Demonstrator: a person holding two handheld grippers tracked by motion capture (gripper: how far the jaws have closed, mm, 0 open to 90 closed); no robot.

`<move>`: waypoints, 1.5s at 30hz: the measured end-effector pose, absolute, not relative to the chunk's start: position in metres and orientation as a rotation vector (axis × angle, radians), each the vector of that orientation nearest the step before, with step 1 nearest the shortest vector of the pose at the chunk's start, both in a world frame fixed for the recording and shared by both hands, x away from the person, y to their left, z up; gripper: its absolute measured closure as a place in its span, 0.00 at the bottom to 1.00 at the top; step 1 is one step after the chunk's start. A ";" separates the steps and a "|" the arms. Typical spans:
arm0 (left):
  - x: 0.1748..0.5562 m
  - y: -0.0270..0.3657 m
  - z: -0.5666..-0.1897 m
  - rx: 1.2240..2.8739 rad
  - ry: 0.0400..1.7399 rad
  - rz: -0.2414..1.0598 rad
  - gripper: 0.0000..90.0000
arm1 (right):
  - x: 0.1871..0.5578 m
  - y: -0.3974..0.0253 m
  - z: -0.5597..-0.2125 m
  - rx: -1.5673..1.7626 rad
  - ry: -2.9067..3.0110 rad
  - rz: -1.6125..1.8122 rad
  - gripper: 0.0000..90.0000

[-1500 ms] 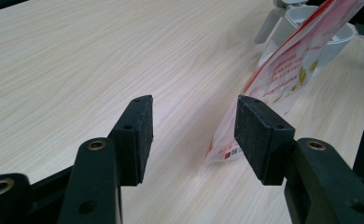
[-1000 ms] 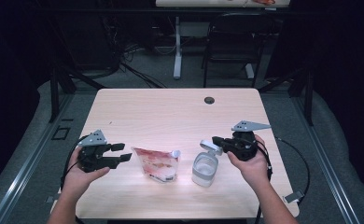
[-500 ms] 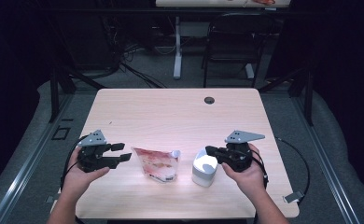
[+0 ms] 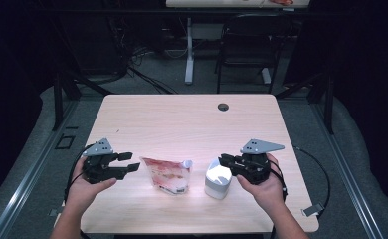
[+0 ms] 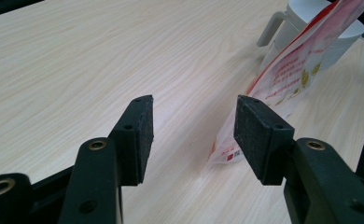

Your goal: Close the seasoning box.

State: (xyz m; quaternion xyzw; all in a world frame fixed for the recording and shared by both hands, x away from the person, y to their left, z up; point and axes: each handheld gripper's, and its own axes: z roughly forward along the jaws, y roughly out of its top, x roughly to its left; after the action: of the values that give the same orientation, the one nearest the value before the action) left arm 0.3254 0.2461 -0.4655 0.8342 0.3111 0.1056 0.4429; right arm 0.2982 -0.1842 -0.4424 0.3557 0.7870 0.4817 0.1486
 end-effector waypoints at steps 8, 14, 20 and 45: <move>0.325 0.249 -0.465 2.059 0.777 0.272 0.53 | 0.297 -0.191 -0.437 1.027 2.229 1.377 0.77; 0.326 0.252 -0.467 2.066 0.795 0.282 0.53 | 0.295 -0.199 -0.438 1.036 2.207 1.367 0.69; 0.325 0.252 -0.467 2.066 0.797 0.286 0.53 | 0.293 -0.206 -0.441 1.049 2.159 1.379 0.60; 0.328 0.257 -0.475 2.059 0.849 0.299 0.52 | 0.282 -0.247 -0.493 1.254 2.001 1.303 0.52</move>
State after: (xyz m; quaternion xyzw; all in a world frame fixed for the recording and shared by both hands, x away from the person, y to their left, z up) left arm 0.3280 0.2573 -0.4755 0.8261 0.3406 0.1200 0.4327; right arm 0.2821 -0.2468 -0.4927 0.4534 0.7237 0.4712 0.2207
